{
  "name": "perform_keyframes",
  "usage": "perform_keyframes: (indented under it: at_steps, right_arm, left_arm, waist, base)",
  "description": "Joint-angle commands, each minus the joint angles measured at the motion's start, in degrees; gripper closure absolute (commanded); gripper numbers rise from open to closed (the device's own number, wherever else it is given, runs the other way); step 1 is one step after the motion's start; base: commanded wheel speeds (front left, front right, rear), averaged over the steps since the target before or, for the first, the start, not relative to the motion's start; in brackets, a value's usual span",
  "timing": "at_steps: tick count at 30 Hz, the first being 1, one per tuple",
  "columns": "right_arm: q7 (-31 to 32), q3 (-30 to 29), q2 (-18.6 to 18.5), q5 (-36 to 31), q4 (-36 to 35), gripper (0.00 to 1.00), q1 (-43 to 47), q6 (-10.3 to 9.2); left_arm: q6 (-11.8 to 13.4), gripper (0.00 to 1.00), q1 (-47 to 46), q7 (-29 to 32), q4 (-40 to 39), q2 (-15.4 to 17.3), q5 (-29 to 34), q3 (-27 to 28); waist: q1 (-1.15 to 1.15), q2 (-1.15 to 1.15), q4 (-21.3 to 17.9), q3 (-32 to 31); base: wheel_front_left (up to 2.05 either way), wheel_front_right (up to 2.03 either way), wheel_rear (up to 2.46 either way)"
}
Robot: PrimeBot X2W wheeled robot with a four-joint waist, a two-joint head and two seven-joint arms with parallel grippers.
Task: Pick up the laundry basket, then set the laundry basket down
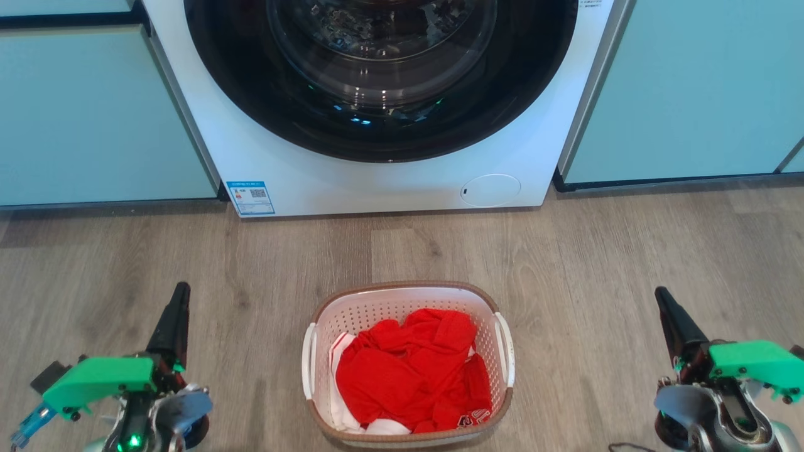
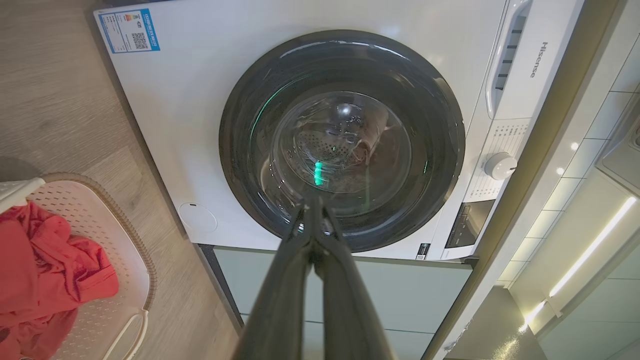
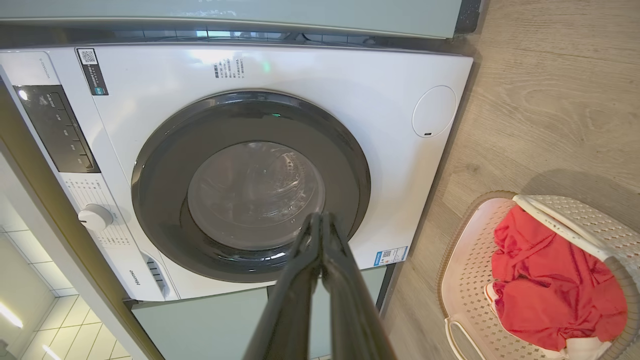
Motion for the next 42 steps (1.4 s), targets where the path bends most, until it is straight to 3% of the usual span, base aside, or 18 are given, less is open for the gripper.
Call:
perform_keyframes:
  at_steps: [1, 42]
  right_arm:
    - [0.3, 0.9, -0.5, 0.2, -1.8, 1.0, -3.0, -0.08]
    - [0.9, 0.2, 0.0, -0.4, -1.8, 1.0, -3.0, -0.08]
  left_arm:
    - [-0.4, 1.0, -3.4, 0.3, -1.7, 0.4, 0.0, 1.9]
    - [-0.4, 1.0, -3.4, 0.6, -1.7, 0.2, 0.3, 2.2]
  waist:
    - [0.0, 0.0, 0.0, 0.0]
    - [0.0, 0.0, 0.0, 0.0]
  base:
    - [0.0, 0.0, 0.0]
    - [0.0, 0.0, 0.0]
